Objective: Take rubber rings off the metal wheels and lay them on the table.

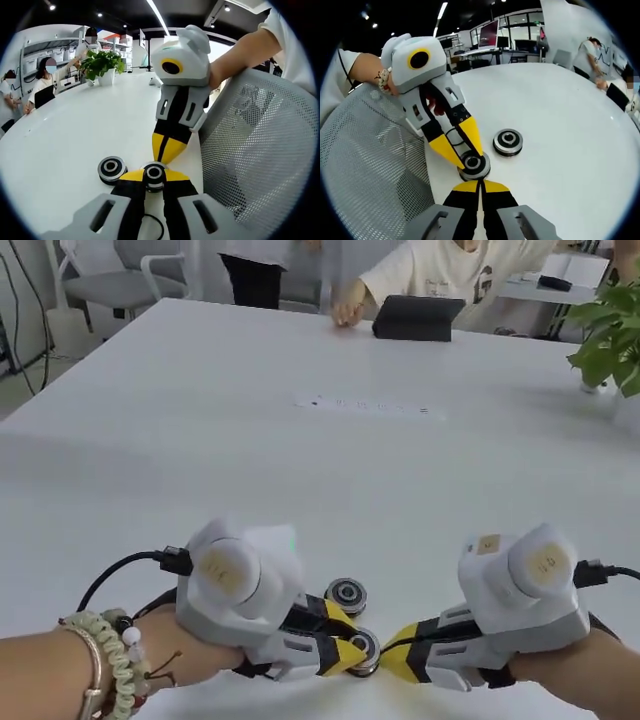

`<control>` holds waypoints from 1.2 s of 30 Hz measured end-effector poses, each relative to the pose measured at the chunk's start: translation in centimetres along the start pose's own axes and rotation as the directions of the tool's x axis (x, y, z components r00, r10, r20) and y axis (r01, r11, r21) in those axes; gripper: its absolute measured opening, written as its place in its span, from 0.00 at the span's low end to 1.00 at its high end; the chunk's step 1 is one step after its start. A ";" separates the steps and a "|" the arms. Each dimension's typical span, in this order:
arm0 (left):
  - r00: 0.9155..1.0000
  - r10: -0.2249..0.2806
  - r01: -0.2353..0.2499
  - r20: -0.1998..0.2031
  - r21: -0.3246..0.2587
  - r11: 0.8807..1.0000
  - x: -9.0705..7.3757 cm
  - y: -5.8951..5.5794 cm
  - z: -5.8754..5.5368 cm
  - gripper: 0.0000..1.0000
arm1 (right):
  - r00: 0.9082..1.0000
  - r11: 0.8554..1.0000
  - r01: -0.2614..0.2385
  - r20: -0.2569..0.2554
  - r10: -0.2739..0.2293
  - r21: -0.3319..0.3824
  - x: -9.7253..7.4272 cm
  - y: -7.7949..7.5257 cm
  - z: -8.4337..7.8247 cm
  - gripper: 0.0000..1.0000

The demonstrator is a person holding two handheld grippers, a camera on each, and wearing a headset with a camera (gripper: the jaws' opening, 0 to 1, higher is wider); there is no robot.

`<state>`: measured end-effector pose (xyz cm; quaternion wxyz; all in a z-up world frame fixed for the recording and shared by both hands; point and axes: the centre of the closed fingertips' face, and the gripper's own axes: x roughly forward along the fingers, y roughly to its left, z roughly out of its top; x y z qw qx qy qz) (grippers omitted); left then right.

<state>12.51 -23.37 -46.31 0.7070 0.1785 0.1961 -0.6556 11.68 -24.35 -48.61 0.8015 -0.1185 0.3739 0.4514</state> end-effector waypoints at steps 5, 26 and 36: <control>1.000 0.004 -0.004 0.003 -0.006 1.000 0.0 0.1 0.0 0.07 | 1.000 0.996 0.009 0.008 -0.009 0.088 -0.2 -0.5 0.1 0.00; 1.000 -0.004 0.004 -0.012 0.016 1.000 0.1 0.1 0.0 0.07 | 0.996 0.940 -0.064 0.083 0.038 0.334 -1.0 -0.2 1.4 0.00; 1.000 -0.005 0.006 -0.018 0.025 1.000 0.1 0.0 0.0 0.07 | 0.995 0.931 -0.076 0.091 0.046 0.356 -1.0 0.0 1.6 0.00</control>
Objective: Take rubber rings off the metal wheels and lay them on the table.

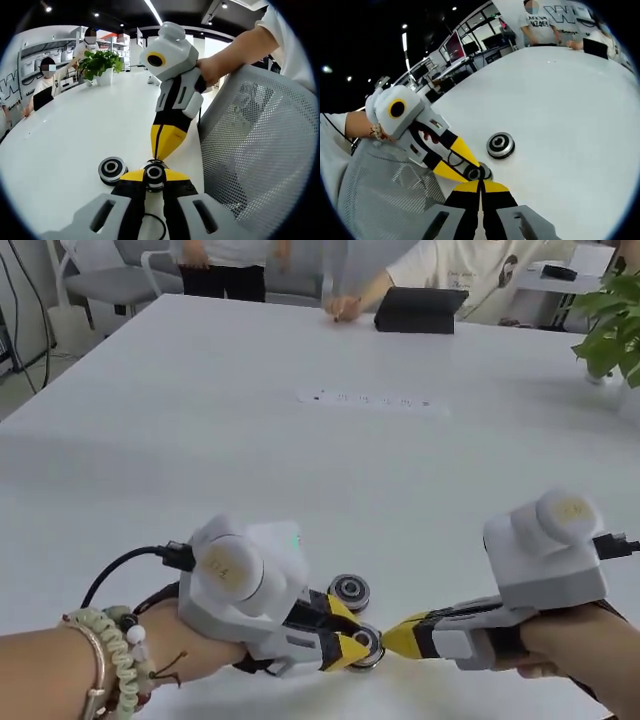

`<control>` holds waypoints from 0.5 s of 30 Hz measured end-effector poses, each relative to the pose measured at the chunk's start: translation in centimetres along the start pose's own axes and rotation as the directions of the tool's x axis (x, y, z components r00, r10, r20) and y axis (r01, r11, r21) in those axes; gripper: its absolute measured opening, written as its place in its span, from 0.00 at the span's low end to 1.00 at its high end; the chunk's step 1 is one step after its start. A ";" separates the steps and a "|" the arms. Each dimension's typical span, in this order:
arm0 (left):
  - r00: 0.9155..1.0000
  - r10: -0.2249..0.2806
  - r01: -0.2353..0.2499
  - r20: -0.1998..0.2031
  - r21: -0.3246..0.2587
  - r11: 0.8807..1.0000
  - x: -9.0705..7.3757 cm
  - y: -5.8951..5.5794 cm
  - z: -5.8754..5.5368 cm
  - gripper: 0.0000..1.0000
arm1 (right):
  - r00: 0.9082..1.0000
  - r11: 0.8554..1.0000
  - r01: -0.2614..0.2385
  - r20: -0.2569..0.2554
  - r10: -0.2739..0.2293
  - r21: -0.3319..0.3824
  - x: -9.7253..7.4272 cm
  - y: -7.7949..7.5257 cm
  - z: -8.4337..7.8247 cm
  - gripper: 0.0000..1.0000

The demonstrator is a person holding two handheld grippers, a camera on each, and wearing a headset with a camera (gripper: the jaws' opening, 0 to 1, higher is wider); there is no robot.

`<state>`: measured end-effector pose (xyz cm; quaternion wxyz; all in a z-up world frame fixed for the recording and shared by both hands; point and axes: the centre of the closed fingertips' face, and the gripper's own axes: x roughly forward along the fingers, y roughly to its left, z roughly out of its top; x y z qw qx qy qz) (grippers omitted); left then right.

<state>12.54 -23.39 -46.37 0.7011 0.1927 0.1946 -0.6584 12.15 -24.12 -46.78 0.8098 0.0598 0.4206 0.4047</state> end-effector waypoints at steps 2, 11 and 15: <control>1.000 0.000 0.000 -0.001 0.002 1.000 0.0 0.0 0.0 0.07 | 1.000 1.000 -0.002 0.001 0.002 0.002 0.0 0.1 0.0 0.00; 1.000 -0.003 0.003 -0.004 0.006 1.000 -0.1 -0.1 -0.1 0.07 | 1.000 1.000 -0.009 0.004 0.009 -0.008 0.0 0.7 0.2 0.00; 1.000 -0.004 0.004 -0.007 0.008 1.000 -0.1 -0.2 -0.1 0.07 | 1.000 1.000 -0.017 0.009 0.018 -0.018 0.0 1.0 0.3 0.00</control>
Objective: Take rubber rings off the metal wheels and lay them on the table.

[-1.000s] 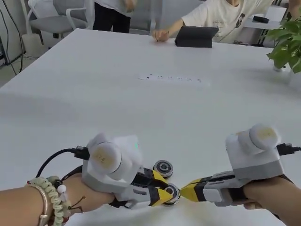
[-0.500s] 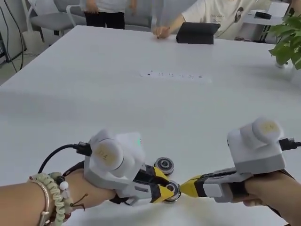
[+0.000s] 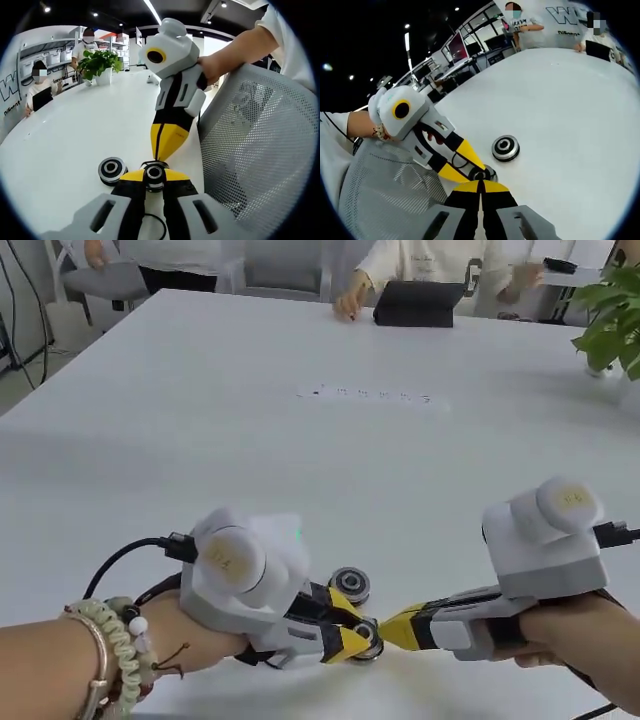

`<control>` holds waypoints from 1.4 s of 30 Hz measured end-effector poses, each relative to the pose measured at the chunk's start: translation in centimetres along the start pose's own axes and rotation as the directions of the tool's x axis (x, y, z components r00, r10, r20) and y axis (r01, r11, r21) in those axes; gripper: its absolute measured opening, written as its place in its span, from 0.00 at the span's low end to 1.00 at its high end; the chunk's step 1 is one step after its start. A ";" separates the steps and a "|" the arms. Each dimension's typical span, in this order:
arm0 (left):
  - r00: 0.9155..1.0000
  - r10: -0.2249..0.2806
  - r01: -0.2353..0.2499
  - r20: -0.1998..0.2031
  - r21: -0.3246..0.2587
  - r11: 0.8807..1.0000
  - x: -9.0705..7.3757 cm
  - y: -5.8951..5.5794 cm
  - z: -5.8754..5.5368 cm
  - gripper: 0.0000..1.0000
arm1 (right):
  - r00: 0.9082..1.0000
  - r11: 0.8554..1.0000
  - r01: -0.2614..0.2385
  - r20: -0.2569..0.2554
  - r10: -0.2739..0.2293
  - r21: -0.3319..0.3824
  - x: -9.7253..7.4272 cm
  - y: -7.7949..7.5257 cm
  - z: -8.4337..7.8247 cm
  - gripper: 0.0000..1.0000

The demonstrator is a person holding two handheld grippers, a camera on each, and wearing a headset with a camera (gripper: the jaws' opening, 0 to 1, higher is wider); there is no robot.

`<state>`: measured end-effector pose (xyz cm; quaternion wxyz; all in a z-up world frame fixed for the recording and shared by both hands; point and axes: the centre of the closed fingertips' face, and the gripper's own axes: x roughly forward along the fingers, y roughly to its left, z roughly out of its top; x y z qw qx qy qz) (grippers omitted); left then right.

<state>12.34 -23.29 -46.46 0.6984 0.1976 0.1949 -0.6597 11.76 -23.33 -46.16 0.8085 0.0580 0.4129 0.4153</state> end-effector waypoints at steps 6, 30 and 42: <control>1.000 0.003 -0.003 -0.002 0.001 1.000 0.0 -0.1 0.0 0.07 | 1.000 0.998 0.012 -0.007 -0.012 -0.058 0.1 0.2 0.0 0.00; 1.000 0.027 -0.027 -0.013 -0.013 1.000 0.1 -0.1 0.1 0.07 | 1.000 0.998 0.030 -0.005 -0.031 -0.064 0.1 -0.2 0.0 0.00; 0.999 0.002 -0.003 -0.050 -0.012 1.000 -0.1 -0.3 0.0 0.10 | 0.999 0.998 0.045 -0.019 -0.045 -0.032 0.0 -0.7 -0.4 0.00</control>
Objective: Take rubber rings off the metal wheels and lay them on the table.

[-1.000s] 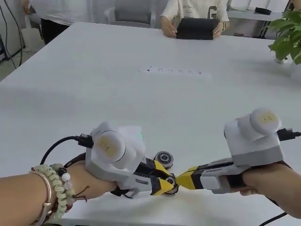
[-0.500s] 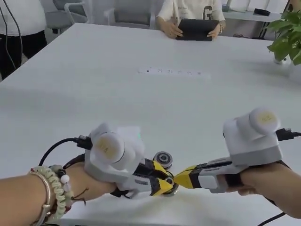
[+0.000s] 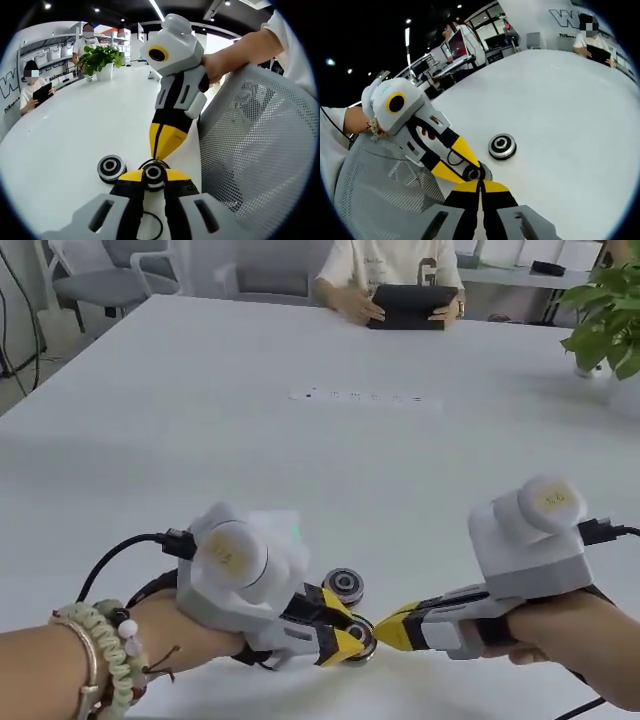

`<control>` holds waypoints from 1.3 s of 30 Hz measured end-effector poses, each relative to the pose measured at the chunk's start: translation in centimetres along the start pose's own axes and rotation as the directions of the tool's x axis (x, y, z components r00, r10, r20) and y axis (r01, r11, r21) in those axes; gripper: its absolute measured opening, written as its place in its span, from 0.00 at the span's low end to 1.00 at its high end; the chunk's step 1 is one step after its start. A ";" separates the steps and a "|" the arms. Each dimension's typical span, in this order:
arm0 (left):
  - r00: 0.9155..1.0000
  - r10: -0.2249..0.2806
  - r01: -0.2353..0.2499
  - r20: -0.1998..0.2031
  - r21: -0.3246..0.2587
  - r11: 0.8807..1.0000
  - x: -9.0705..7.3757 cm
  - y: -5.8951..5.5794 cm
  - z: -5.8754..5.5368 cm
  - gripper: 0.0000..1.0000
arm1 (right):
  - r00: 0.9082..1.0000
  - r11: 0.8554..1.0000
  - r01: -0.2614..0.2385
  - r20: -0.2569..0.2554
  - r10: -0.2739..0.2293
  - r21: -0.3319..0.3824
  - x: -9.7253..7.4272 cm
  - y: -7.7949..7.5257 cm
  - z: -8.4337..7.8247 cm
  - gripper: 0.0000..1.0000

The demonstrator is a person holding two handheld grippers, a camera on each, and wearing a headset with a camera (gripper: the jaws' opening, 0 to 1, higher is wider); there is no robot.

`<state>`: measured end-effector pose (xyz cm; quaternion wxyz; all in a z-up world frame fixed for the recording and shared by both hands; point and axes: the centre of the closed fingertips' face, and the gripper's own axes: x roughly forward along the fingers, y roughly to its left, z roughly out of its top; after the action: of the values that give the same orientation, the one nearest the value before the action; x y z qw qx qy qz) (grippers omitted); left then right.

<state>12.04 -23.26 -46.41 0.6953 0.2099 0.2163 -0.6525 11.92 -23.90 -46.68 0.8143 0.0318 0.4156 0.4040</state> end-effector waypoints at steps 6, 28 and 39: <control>1.000 -0.009 0.009 -0.014 0.005 1.000 -0.3 0.0 0.1 0.11 | 1.000 1.000 -0.008 0.000 0.008 0.003 0.0 0.1 0.0 0.00; 0.993 -0.041 0.036 0.108 0.044 0.998 -3.9 0.4 5.5 0.41 | 0.997 0.998 -0.063 0.039 0.063 -0.009 -0.6 1.6 1.0 0.00; 0.996 -0.004 -0.007 0.089 0.129 0.992 -8.8 1.3 6.2 0.55 | 0.995 0.997 -0.074 0.067 0.075 -0.029 -1.4 2.0 1.7 0.00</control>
<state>12.97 -19.50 -36.28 0.6898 0.2252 0.1421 -0.6732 11.43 -22.99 -43.89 0.8126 0.0502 0.3810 0.4383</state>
